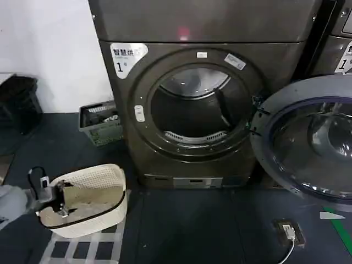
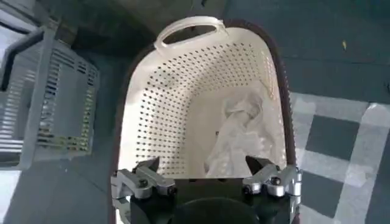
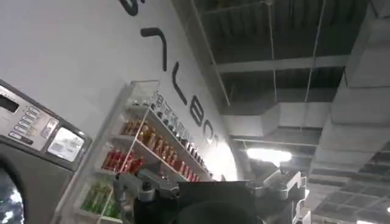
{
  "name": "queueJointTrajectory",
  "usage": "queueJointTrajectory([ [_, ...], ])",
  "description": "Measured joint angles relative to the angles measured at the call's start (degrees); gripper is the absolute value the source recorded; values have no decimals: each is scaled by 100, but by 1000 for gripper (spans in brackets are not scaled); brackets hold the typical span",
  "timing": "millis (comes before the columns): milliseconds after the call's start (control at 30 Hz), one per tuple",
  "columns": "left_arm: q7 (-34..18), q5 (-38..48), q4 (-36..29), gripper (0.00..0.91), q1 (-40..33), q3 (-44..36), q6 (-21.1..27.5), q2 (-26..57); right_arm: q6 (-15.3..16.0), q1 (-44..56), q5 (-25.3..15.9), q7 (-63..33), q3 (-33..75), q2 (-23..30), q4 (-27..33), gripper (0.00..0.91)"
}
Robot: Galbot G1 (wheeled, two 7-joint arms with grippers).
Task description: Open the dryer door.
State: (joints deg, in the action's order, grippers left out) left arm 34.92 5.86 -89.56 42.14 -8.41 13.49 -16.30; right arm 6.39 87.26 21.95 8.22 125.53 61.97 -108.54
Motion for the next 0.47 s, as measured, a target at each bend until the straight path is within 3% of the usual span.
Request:
queueJointTrajectory([
  [467,138,-195,213,907,-4,-32,-84,25,-20,62,18,21,110,-30,-47,907],
])
